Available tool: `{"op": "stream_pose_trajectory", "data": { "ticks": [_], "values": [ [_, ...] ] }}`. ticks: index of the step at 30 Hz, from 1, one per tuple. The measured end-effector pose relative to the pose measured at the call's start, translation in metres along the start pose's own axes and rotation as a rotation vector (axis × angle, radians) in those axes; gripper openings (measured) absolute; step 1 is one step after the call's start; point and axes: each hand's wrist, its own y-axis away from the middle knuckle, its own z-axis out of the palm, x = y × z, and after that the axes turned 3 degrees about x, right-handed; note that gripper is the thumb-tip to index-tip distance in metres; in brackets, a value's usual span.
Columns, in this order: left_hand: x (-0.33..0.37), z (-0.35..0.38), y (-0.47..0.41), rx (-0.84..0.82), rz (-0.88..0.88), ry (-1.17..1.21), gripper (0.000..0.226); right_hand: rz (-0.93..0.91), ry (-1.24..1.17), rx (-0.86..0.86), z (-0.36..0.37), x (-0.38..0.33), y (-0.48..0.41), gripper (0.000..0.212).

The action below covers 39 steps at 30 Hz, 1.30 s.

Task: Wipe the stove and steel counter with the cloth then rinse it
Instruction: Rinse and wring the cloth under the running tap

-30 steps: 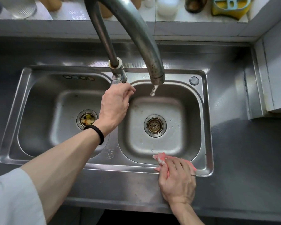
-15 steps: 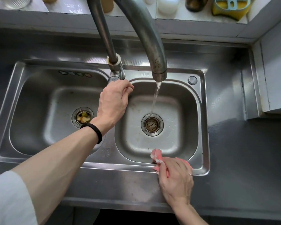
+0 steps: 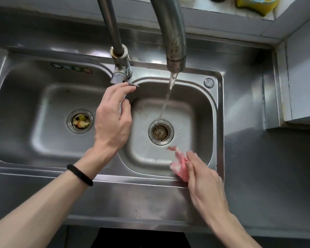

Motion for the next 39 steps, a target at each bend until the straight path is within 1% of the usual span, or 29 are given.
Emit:
{"op": "stream_pose_trajectory", "data": {
  "ticks": [2, 3, 5, 8, 9, 10, 12, 14, 19, 25, 31, 33, 34, 35, 36, 38, 39],
  "values": [
    [-0.002, 0.001, 0.009, 0.020, 0.002, 0.013, 0.037, 0.002, 0.094, 0.040, -0.010, -0.009, -0.007, 0.051],
    [-0.004, 0.003, 0.014, 0.018, 0.002, 0.019, 0.036, -0.009, 0.110, 0.054, -0.014, -0.012, -0.011, 0.048],
    [-0.008, 0.006, 0.021, -0.011, -0.007, 0.034, 0.034, -0.060, 0.119, 0.089, -0.018, -0.016, -0.019, 0.035],
    [-0.016, 0.012, 0.031, -0.070, -0.033, 0.050, 0.034, -0.049, 0.084, 0.086, -0.023, -0.022, -0.033, 0.038],
    [-0.019, 0.014, 0.034, -0.091, -0.044, 0.056, 0.035, -0.055, 0.025, 0.082, -0.023, -0.023, -0.037, 0.035],
    [-0.022, 0.015, 0.036, -0.116, -0.057, 0.066, 0.036, -0.058, -0.087, 0.069, -0.022, -0.025, -0.042, 0.031],
    [-0.028, 0.020, 0.040, -0.171, -0.077, 0.085, 0.035, -0.031, -0.392, 0.006, -0.018, -0.029, -0.053, 0.033],
    [-0.033, 0.027, 0.042, -0.234, -0.094, 0.098, 0.035, -0.008, -0.571, -0.066, -0.014, -0.037, -0.069, 0.033],
    [-0.038, 0.047, 0.034, -0.407, -0.193, 0.219, 0.041, -0.077, -0.638, -0.027, 0.003, -0.052, -0.110, 0.027],
    [-0.034, 0.064, 0.025, -0.400, -0.266, 0.308, 0.046, -0.037, -0.783, -0.038, 0.013, -0.058, -0.122, 0.012],
    [-0.027, 0.069, 0.021, -0.355, -0.337, 0.335, 0.040, 0.016, -0.869, -0.052, 0.013, -0.060, -0.119, 0.009],
    [-0.022, 0.071, 0.020, -0.332, -0.436, 0.337, 0.038, 0.030, -0.829, -0.031, 0.013, -0.060, -0.117, 0.008],
    [-0.018, 0.072, 0.018, -0.327, -0.541, 0.378, 0.034, 0.035, -0.810, -0.021, 0.014, -0.060, -0.116, 0.008],
    [-0.013, 0.072, 0.015, -0.331, -0.683, 0.466, 0.029, 0.037, -0.792, -0.011, 0.015, -0.060, -0.115, 0.008],
    [-0.009, 0.073, 0.012, -0.350, -0.859, 0.617, 0.026, 0.035, -0.765, 0.005, 0.017, -0.061, -0.113, 0.008],
    [0.000, 0.071, 0.004, -0.389, -1.206, 0.984, 0.030, 0.019, -0.690, 0.037, 0.019, -0.062, -0.109, 0.008],
    [0.003, 0.069, 0.001, -0.401, -1.314, 1.096, 0.036, 0.006, -0.656, 0.040, 0.021, -0.062, -0.107, 0.009]
  ]
}}
